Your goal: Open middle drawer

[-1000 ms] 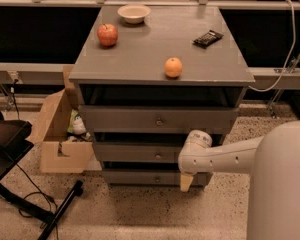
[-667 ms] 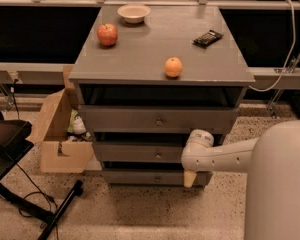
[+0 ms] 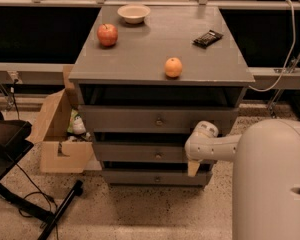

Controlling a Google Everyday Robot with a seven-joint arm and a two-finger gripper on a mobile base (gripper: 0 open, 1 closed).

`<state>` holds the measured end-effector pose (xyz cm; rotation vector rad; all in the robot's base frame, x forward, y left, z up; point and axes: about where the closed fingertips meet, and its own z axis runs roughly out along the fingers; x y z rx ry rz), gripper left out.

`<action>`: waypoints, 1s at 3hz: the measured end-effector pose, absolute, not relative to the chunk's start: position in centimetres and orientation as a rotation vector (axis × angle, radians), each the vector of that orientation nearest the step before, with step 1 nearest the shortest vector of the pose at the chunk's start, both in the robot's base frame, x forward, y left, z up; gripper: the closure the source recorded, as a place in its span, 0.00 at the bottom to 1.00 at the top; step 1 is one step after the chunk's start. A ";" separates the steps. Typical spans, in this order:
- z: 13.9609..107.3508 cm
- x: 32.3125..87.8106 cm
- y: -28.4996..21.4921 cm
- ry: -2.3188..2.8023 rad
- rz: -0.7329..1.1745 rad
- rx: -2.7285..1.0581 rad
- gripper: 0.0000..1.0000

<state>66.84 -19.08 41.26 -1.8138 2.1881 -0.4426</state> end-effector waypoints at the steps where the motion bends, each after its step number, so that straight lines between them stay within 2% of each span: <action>1: 41.6 68.7 -19.2 2.204 -0.425 -1.840 0.25; 3: 42.3 68.2 -19.5 2.244 -0.398 -1.845 0.72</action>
Offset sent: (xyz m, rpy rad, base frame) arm 0.0042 -0.0140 0.0342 -0.0012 0.1933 -0.0973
